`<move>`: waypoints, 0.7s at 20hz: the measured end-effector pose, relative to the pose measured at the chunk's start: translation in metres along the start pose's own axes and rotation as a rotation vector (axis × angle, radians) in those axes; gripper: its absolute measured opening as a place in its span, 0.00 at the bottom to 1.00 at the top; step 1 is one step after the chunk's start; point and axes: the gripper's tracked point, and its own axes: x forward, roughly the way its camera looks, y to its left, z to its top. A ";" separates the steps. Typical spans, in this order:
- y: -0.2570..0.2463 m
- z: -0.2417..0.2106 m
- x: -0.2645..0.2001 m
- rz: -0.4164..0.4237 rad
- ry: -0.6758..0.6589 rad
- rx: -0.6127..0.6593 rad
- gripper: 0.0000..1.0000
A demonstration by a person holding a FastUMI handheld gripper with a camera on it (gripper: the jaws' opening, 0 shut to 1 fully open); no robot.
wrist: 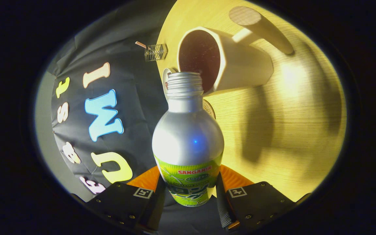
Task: Take the bottle from table, then pour the juice into the cup, finally place the bottle on the coaster
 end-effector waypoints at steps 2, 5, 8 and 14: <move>0.000 -0.001 0.000 -0.003 0.010 0.006 0.69; 0.000 -0.001 -0.001 -0.004 0.020 0.009 0.68; 0.000 0.000 -0.001 -0.008 0.016 0.019 0.68; 0.001 -0.002 -0.001 -0.009 0.024 0.057 0.68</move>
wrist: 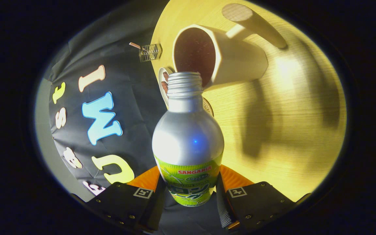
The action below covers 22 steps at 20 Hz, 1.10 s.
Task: Take the bottle from table, then pour the juice into the cup, finally place the bottle on the coaster
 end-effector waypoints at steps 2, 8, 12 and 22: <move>0.000 -0.001 0.002 0.005 -0.002 0.014 0.69; -0.001 0.001 -0.002 0.014 -0.003 0.029 0.68; 0.001 0.001 -0.001 0.021 0.006 0.038 0.68; 0.003 0.002 -0.003 0.011 0.023 0.066 0.68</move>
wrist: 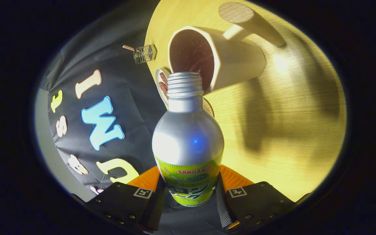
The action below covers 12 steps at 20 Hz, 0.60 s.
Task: Take the bottle from table, then pour the juice into the cup, finally place the bottle on the coaster
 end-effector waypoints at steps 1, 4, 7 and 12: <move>0.000 0.000 -0.001 -0.001 0.001 0.007 0.68; 0.000 -0.001 -0.002 -0.003 0.007 0.010 0.68; 0.001 0.000 -0.001 -0.005 0.011 0.022 0.68; 0.002 -0.004 0.001 -0.006 0.024 0.040 0.68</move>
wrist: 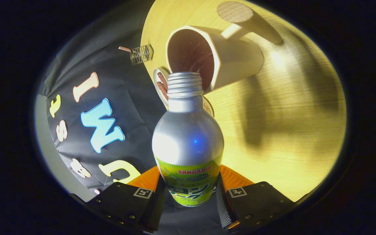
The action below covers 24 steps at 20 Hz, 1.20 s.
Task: Take the bottle from table, then pour the juice into the cup, finally place the bottle on the coaster
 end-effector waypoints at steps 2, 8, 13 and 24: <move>0.000 -0.001 -0.001 0.000 0.005 0.010 0.69; 0.003 0.000 -0.001 0.002 0.012 0.037 0.68; 0.007 0.000 -0.003 0.007 0.013 0.053 0.68; 0.017 -0.001 0.000 -0.009 0.048 0.099 0.68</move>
